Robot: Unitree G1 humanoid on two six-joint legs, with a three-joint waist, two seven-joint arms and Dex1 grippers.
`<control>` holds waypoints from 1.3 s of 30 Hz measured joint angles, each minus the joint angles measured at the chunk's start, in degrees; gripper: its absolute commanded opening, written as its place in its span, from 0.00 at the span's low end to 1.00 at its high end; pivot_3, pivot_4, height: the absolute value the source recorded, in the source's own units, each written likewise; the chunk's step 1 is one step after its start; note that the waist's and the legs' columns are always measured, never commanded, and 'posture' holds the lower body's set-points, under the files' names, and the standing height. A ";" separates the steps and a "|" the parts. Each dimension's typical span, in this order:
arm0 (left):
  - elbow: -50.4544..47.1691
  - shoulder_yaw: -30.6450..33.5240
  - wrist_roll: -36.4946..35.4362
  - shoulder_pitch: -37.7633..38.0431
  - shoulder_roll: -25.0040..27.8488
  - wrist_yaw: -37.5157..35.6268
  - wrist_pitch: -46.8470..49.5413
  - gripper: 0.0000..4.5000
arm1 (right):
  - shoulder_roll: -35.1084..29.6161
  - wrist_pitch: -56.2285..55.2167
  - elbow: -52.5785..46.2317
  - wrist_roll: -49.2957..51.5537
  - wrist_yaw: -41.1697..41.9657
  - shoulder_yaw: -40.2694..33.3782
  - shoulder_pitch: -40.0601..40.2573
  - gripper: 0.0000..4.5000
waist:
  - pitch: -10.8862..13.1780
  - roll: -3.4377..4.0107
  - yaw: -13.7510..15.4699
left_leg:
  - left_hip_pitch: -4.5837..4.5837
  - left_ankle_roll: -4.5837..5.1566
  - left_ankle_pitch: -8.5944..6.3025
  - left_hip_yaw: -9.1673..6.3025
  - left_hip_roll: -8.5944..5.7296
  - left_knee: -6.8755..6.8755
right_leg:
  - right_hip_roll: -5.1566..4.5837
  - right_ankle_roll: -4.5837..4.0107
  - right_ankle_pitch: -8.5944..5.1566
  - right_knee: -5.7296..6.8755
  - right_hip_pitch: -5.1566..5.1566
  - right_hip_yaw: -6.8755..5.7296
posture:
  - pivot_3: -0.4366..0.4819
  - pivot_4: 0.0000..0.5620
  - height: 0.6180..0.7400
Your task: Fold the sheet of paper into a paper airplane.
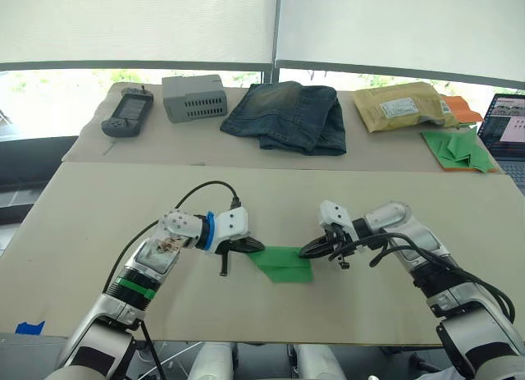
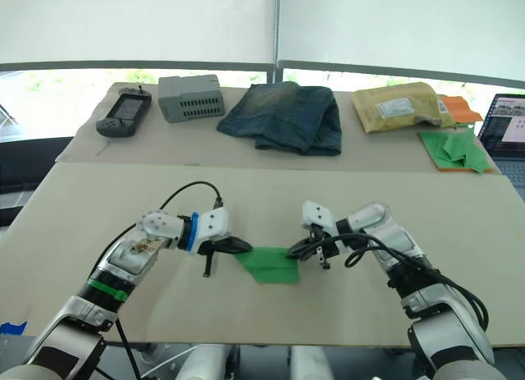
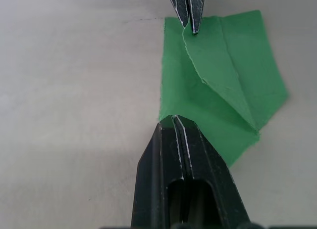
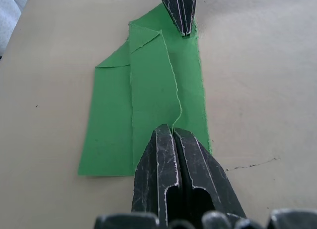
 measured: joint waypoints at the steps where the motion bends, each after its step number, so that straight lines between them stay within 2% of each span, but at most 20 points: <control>1: 0.07 0.92 -1.13 0.19 -0.94 0.62 1.84 0.00 | 0.00 0.14 -0.21 -0.04 -0.09 0.00 0.03 0.01 | 0.00 0.00 -0.03 | -0.02 0.00 0.00 0.00 0.01 0.01 | 0.00 0.04 -0.02 0.00 -0.02 0.00 | 0.48 0.27 0.91; 6: -3.11 6.05 -8.69 0.40 -6.16 1.78 4.93 0.00 | -0.13 0.49 -1.94 -1.70 -0.90 0.37 0.14 0.01 | 0.00 -0.01 -0.15 | -0.09 0.00 0.00 -0.03 0.04 0.01 | 0.01 0.01 0.01 -0.01 -0.08 -0.03 | 0.48 0.27 0.91; 9: -6.82 6.18 -10.62 0.61 -6.50 0.73 5.07 0.00 | 0.06 0.71 -2.33 -1.79 -1.54 0.48 0.25 0.01 | -0.02 0.01 -0.22 | -0.01 0.00 0.00 -0.01 -0.01 0.00 | 0.02 0.01 0.01 0.00 -0.03 -0.02 | 0.48 0.27 0.91; 14: -6.87 2.59 -8.02 2.29 -4.67 -0.54 3.68 0.00 | -0.01 1.45 -4.36 -2.18 -2.62 0.30 1.36 0.01 | -0.02 0.01 -0.25 | -0.01 0.00 0.00 0.00 -0.02 0.00 | 0.06 0.06 -0.03 -0.02 -0.02 -0.02 | 0.48 0.27 0.91; 19: -0.62 -0.24 -2.06 2.52 -3.06 -0.26 -4.34 0.00 | 0.00 2.33 -6.02 -2.18 -3.51 -0.09 1.81 0.01 | -0.02 0.01 -0.36 | 0.00 0.00 0.00 0.02 0.01 -0.03 | 0.09 0.04 -0.02 -0.03 -0.06 -0.02 | 0.48 0.27 0.91; 35: 1.61 -1.56 0.33 2.66 -3.48 -1.00 -9.02 0.00 | -0.17 2.93 -8.89 -2.19 -5.75 -0.96 3.89 0.01 | -0.03 0.02 -0.32 | 0.00 0.00 0.00 0.01 0.03 -0.02 | 0.08 0.25 -0.14 -0.03 -0.03 -0.02 | 0.48 0.27 0.91; 39: 1.95 -1.90 1.04 2.11 -3.47 -1.21 -9.44 0.00 | -0.27 3.35 -10.37 -2.19 -6.17 -1.42 4.84 0.29 | -0.03 0.03 -0.30 | 0.01 0.00 0.00 0.01 0.03 -0.02 | 0.09 0.29 -0.17 -0.03 -0.03 -0.02 | 0.48 0.27 0.91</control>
